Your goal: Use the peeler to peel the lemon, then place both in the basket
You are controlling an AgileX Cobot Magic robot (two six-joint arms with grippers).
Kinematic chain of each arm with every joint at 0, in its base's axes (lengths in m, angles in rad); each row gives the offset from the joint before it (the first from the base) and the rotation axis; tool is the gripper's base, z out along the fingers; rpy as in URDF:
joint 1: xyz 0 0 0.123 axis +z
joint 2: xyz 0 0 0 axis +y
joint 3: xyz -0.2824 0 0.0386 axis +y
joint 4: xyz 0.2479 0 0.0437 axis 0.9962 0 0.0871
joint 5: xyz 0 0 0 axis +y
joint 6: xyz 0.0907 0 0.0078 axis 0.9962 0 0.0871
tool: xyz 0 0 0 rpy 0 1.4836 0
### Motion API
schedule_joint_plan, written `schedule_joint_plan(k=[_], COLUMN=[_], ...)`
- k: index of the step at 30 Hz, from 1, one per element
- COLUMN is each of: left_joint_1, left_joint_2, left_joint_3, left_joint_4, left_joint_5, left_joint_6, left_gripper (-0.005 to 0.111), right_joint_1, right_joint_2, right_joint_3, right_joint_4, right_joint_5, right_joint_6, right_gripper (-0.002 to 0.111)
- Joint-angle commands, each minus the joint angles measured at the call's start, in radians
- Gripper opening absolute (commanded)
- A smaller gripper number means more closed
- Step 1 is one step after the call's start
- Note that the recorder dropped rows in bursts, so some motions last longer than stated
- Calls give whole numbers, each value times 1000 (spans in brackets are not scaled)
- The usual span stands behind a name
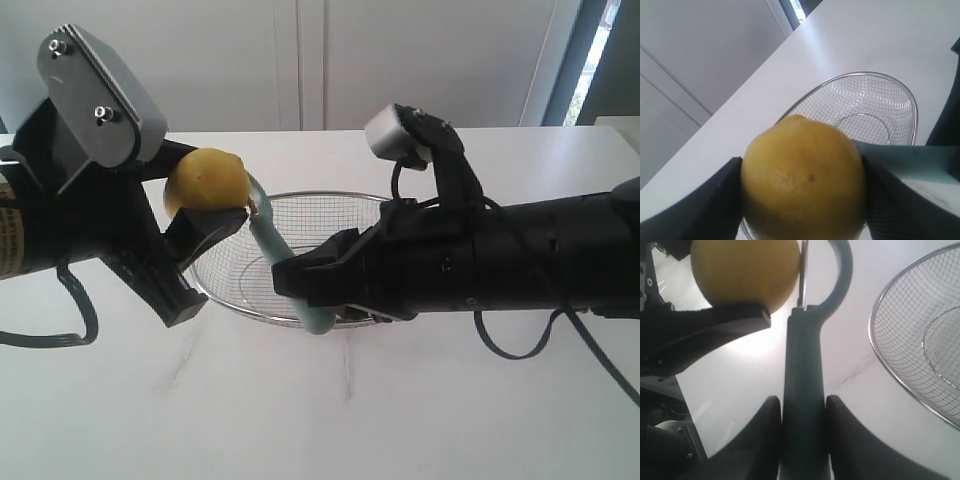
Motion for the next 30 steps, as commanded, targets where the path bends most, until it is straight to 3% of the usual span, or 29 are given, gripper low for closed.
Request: schedule_joint_plan(k=[1, 13, 20, 30], left_joint_1=[2, 2, 2, 2], left_joint_2=[-2, -2, -2, -4], left_joint_3=[3, 3, 3, 3], left_joint_4=[7, 7, 7, 7], left_joint_5=[-2, 0, 0, 0], left_joint_6=[-12, -12, -12, -12], left_gripper=[0, 0, 0, 0], right_joint_1=[3, 3, 3, 3], right_joint_2=[-45, -77, -77, -77], right_joint_3=[-8, -6, -2, -2], right_joint_4=[3, -21, -109, -107], right_joint_5=[-11, -18, -110, -73], right_joint_6=[-4, 29, 123, 128], right_gripper=[0, 0, 0, 0])
